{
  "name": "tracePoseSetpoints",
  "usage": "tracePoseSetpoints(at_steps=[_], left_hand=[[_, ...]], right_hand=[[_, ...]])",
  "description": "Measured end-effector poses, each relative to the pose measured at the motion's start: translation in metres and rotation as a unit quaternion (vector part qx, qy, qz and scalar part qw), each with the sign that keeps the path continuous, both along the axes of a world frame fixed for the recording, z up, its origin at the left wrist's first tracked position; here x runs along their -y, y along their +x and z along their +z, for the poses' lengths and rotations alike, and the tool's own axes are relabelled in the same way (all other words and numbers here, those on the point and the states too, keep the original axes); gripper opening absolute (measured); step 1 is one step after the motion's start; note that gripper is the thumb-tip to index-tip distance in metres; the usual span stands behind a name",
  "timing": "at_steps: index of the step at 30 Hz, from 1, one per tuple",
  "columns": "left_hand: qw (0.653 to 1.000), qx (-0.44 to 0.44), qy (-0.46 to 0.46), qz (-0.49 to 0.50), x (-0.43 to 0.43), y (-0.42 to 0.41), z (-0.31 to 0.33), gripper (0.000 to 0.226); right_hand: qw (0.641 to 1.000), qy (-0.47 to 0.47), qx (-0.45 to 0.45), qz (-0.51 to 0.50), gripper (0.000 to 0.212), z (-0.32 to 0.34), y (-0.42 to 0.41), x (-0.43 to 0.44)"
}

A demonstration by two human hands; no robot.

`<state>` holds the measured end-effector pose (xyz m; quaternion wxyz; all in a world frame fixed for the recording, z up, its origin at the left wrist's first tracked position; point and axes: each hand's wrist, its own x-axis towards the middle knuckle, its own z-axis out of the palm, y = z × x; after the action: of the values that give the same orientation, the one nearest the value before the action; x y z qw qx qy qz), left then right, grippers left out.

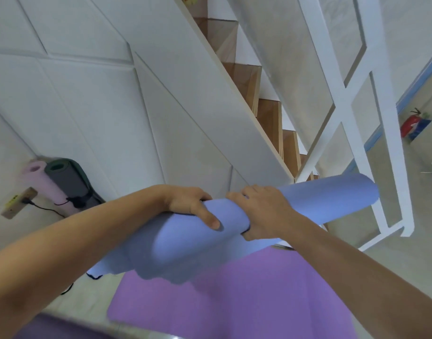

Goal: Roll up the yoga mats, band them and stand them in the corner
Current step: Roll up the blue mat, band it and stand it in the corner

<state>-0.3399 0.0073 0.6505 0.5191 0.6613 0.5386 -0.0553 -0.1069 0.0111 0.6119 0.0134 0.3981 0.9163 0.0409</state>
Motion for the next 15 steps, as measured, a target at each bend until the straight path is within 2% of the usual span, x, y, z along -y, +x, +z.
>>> tracePoseSetpoints(at_steps=[2,3,5,7,9,12,15], left_hand=[[0.995,-0.062,0.059,-0.043,0.003,0.001,0.006,0.099],[0.982,-0.132,0.106,-0.079,0.005,0.002,0.010,0.111],[0.925,-0.272,0.231,-0.131,0.012,0.003,0.016,0.126],[0.871,-0.326,0.335,-0.154,0.017,0.001,0.016,0.126],[0.842,-0.357,0.372,-0.160,0.018,-0.008,0.016,0.126],[0.823,-0.398,0.383,-0.134,0.011,-0.026,0.028,0.111],[0.841,-0.385,0.379,-0.033,0.000,-0.056,0.051,0.106]], right_hand=[[0.998,-0.055,0.007,-0.019,0.076,0.009,-0.002,-0.007],[0.997,-0.068,-0.006,-0.027,0.074,0.012,-0.002,-0.010],[0.995,-0.086,-0.036,-0.047,0.074,0.012,-0.003,-0.015],[0.991,-0.101,-0.052,-0.067,0.075,0.007,-0.003,-0.020],[0.987,-0.116,-0.069,-0.090,0.074,0.002,0.000,-0.022],[0.978,-0.131,-0.100,-0.126,0.070,-0.008,0.010,-0.021],[0.965,-0.156,-0.124,-0.169,0.067,-0.017,0.025,-0.019]])
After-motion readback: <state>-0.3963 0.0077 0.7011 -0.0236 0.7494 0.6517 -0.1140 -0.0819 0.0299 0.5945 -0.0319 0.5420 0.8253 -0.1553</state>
